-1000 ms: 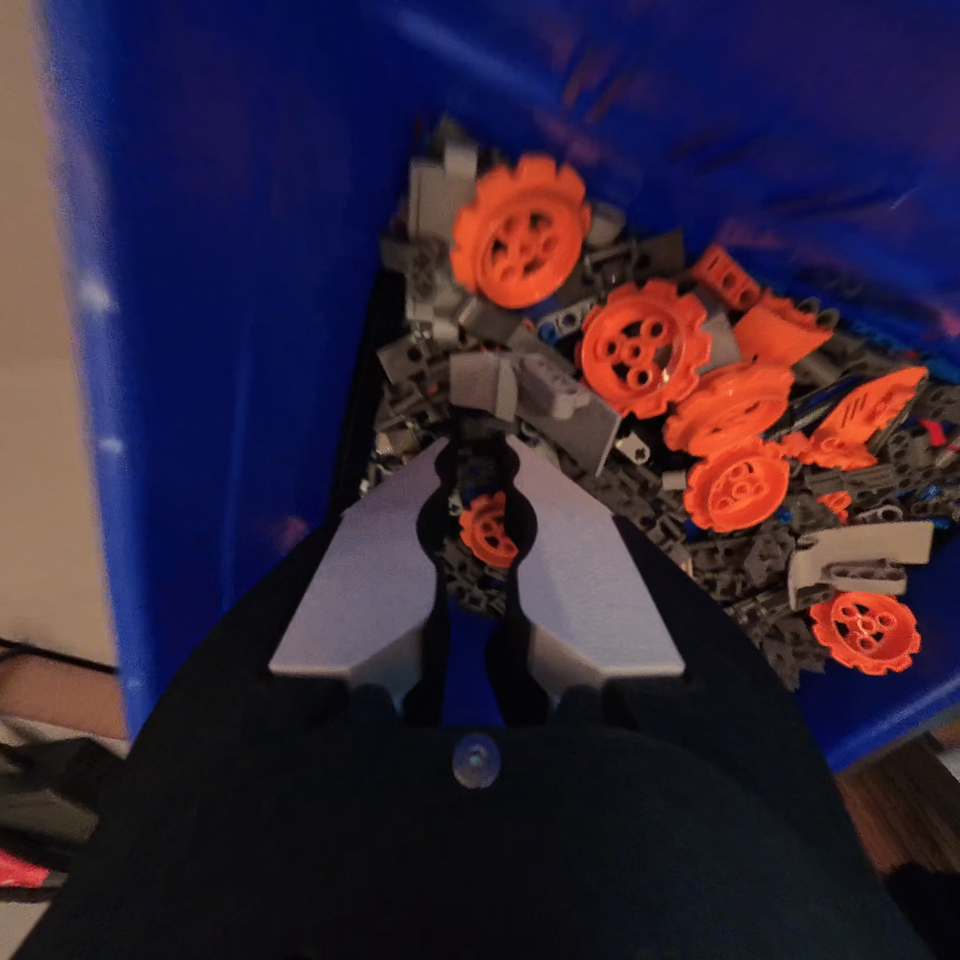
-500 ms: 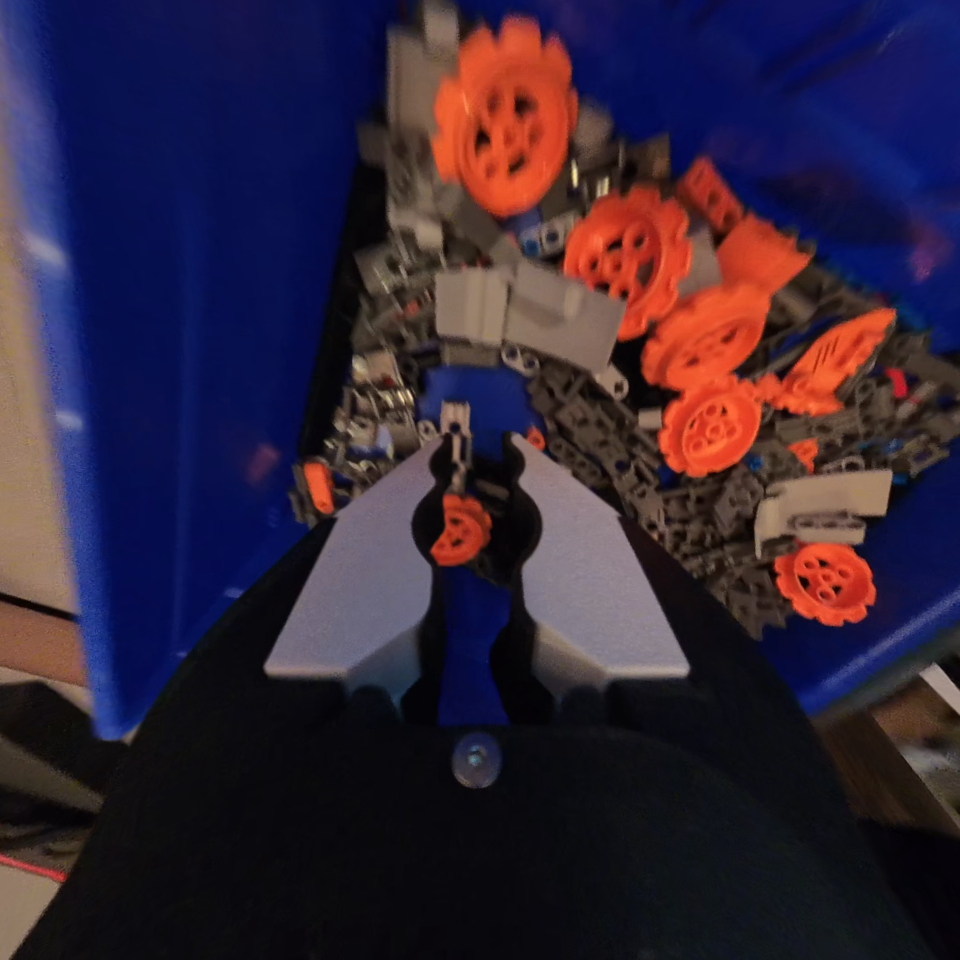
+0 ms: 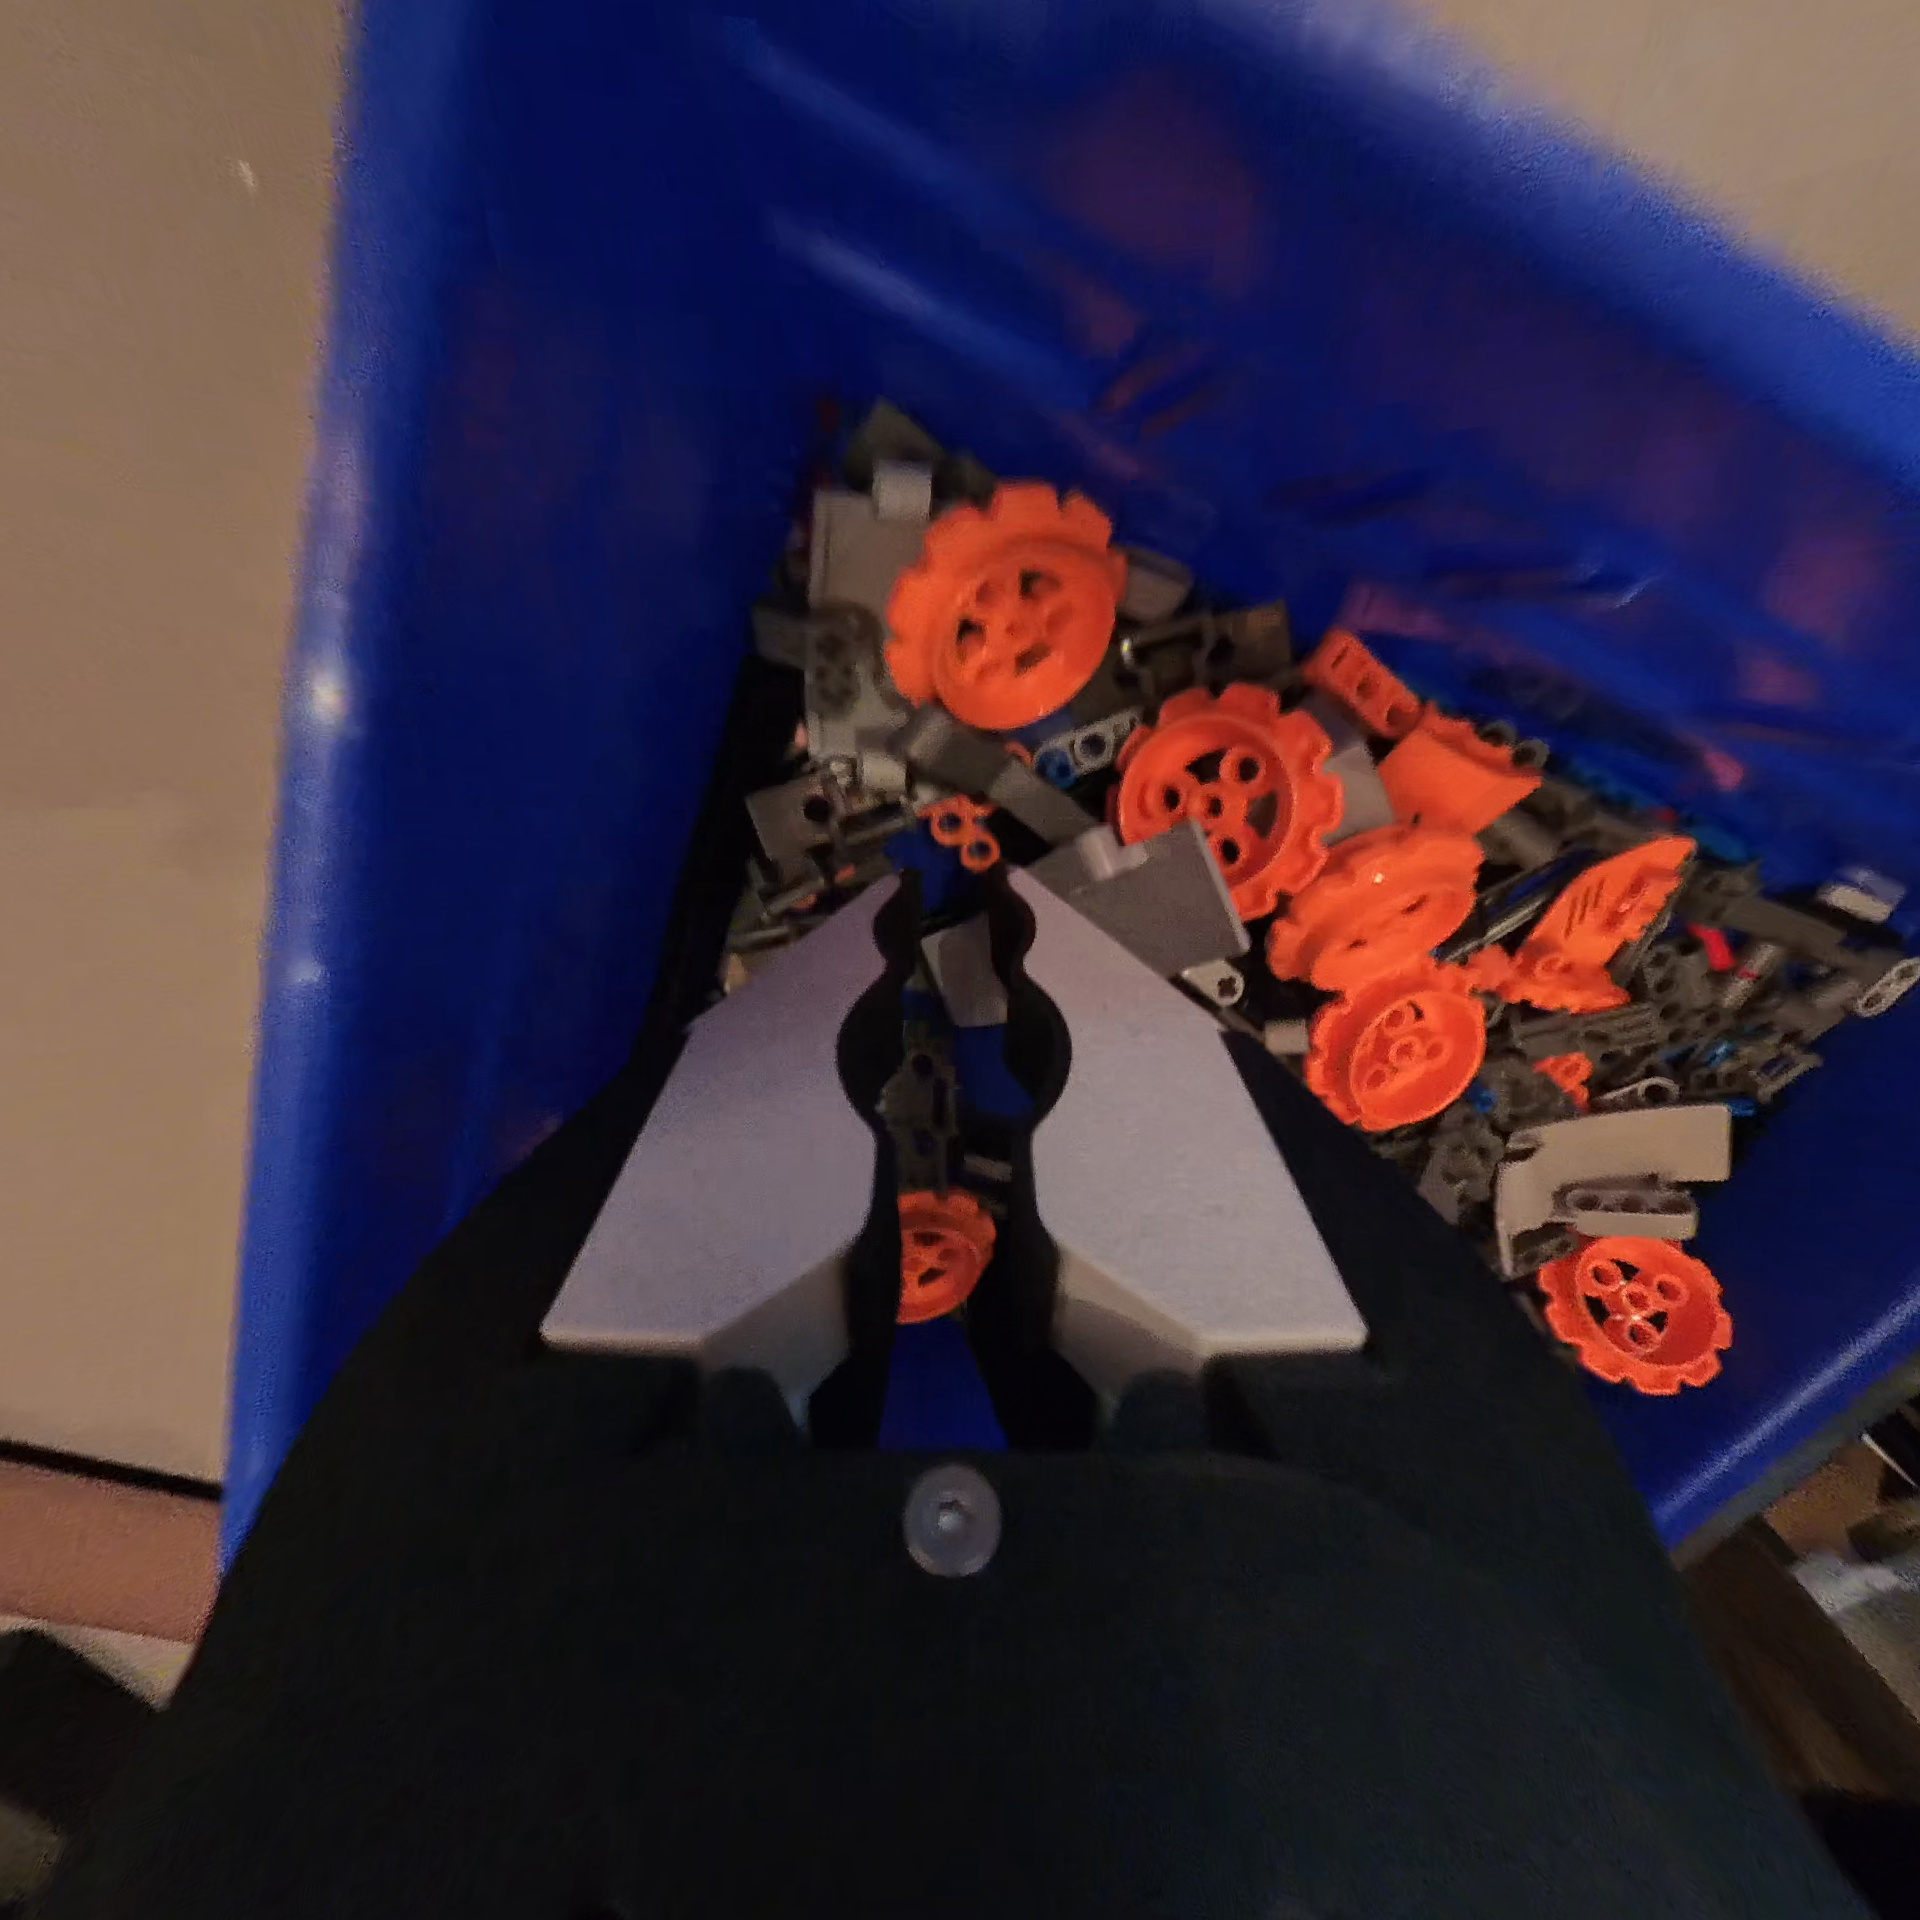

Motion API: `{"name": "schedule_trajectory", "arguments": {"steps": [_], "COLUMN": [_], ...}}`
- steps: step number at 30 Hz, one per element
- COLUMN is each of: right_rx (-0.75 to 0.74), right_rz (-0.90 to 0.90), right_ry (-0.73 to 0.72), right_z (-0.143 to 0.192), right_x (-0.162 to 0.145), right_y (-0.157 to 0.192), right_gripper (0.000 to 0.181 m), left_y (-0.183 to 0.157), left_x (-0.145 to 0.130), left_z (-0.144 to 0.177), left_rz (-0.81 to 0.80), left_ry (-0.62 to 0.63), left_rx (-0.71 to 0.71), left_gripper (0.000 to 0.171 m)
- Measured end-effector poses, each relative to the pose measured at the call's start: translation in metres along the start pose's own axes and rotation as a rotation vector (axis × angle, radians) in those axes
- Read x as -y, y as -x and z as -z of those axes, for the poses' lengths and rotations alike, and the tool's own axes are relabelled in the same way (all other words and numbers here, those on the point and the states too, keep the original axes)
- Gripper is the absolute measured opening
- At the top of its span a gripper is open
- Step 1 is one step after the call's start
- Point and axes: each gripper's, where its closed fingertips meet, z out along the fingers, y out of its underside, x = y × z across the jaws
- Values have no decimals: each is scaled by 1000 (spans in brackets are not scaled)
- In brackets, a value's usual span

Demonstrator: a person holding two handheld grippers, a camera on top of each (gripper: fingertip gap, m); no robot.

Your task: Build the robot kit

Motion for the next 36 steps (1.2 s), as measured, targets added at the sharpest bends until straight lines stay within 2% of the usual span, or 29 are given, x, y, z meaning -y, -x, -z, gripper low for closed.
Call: {"name": "schedule_trajectory", "arguments": {"steps": [4, 7, 10, 13, 15, 19, 24, 25, 28, 36], "right_rx": [0, -1, -2, 0, 1, 0, 5, 6, 6, 8], "right_rz": [0, 0, 0, 1, 0, -1, -3, -3, -1, -1], "right_ry": [0, 3, 1, 2, 4, 2, 5, 7, 4, 3], "right_z": [0, 0, 0, -1, -1, -1, -2, -2, -2, -1], "right_x": [0, 0, 0, 0, -1, -1, -2, -2, -1, -1], "right_y": [0, 0, 0, 0, 0, 0, 0, 0, 0, 1], "right_gripper": [11, 11, 11, 11, 11, 11, 11, 11, 11, 11], "left_y": [2, -1, -1, 5, 6, 1, -7, -2, -7, 0], "left_x": [-25, -45, -58, -43, -23, 21, 60, 61, 55, 38], "left_z": [-8, -5, 2, 16, 24, 33, 34, 31, 12, 3], "left_rz": [30, 63, 92, 67, 19, -47, -139, -151, -120, -106], "left_ry": [79, 153, 170, 66, -30, -201, -337, -329, -251, -167], "left_rx": [33, 32, 39, 90, 115, 107, 69, 93, 5, 65], "left_gripper": [6, 3, 4, 5, 12, 19, 18, 18, 28, 21]}}
